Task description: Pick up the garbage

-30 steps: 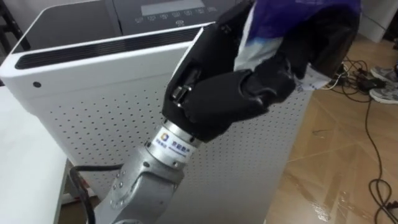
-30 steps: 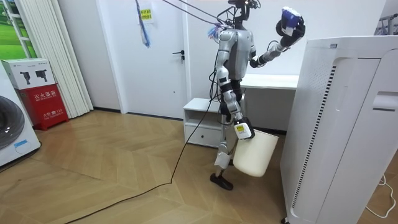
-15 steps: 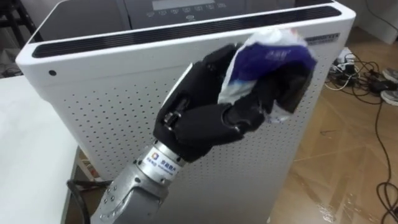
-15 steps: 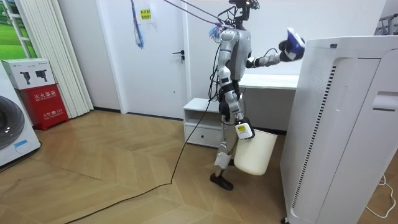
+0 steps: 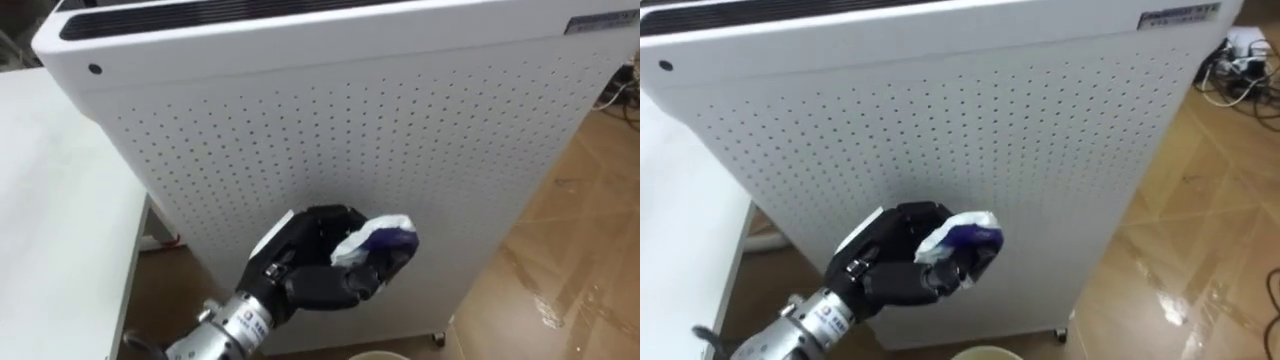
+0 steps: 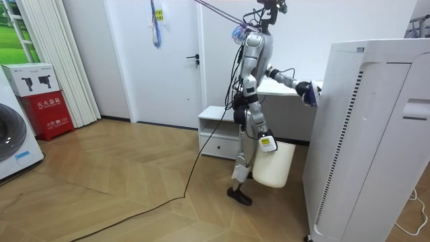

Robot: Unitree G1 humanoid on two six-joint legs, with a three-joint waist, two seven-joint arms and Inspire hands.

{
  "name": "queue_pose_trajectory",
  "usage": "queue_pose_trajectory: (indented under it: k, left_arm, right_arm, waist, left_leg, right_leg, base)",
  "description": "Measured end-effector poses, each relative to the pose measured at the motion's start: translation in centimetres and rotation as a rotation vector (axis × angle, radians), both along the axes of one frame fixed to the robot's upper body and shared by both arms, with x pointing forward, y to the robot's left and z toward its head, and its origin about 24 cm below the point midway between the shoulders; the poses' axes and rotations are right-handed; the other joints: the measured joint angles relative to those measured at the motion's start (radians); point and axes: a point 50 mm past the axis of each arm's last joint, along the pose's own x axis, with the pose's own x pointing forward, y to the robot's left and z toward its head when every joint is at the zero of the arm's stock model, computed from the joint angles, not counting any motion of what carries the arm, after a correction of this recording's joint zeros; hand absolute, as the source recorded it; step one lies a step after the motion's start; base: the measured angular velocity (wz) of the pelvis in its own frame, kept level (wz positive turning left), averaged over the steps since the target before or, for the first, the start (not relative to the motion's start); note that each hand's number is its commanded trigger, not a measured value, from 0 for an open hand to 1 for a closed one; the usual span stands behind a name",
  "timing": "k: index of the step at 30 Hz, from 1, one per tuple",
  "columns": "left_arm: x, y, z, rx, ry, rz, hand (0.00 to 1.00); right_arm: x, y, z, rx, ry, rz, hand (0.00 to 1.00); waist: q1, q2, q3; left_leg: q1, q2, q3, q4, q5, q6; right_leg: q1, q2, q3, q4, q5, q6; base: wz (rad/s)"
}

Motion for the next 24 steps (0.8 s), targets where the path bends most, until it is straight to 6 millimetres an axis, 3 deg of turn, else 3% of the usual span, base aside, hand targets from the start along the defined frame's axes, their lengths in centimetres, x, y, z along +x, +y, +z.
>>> queue_pose_trajectory:
  k: [3, 8, 12, 21, 22, 24]
  left_arm:
    - [-0.2, 0.5, -2.6, 0.044, 0.097, 0.032, 1.00]
    - [-0.8, 0.9, -5.1, 0.149, 0.161, 0.041, 1.00]
    - [-1.9, 0.9, -7.5, 0.188, 0.254, 0.045, 1.00]
    - [-3.8, 1.4, -10.5, 0.306, 0.364, 0.018, 1.00]
    - [-3.9, 1.4, -10.6, 0.311, 0.367, 0.015, 0.94]
    - [-4.0, 1.4, -10.7, 0.318, 0.373, 0.008, 0.56]
  right_arm:
    - [0.9, 0.5, 0.1, -0.001, -0.001, 0.015, 1.00]
    - [2.1, 1.7, 0.3, 0.012, -0.019, 0.010, 1.00]
    - [3.1, 2.3, 0.7, 0.019, -0.054, 0.021, 1.00]
    - [3.6, 3.0, 0.9, 0.037, -0.073, 0.027, 1.00]
    - [3.6, 3.0, 0.9, 0.037, -0.073, 0.027, 1.00]
    - [3.7, 3.0, 0.9, 0.038, -0.076, 0.028, 1.00]
  waist:
    - [-0.001, -0.004, 0.0051]
    - [0.007, -0.017, 0.0175]
    - [0.007, -0.020, 0.0187]
    - [0.014, -0.034, 0.0193]
    - [0.014, -0.036, 0.0192]
    - [0.015, -0.043, 0.0190]
  left_leg:
    - [-0.023, -0.001, -0.002, 0.011, 0.003, 0.003]
    - [-0.094, -0.002, -0.003, 0.038, 0.012, 0.010]
    - [-0.127, -0.015, 0.000, 0.038, 0.023, 0.017]
    - [-0.168, -0.015, 0.032, 0.056, 0.028, 0.019]
    - [-0.168, -0.015, 0.036, 0.057, 0.029, 0.020]
    - [-0.181, -0.014, 0.036, 0.073, 0.029, 0.021]
  right_leg:
    - [-0.020, 0.000, -0.004, 0.008, 0.001, -0.002]
    - [-0.092, -0.013, -0.008, 0.042, 0.006, -0.010]
    - [-0.133, -0.017, -0.002, 0.056, 0.007, -0.010]
    - [-0.197, -0.033, 0.025, 0.101, 0.005, -0.011]
    - [-0.199, -0.034, 0.025, 0.105, 0.003, -0.011]
    - [-0.205, -0.035, 0.025, 0.113, 0.002, -0.011]
  base:
    - [0.01]
    - [0.02]
    - [0.00]
    - [-0.05]
    - [0.04]
    - [0.06]
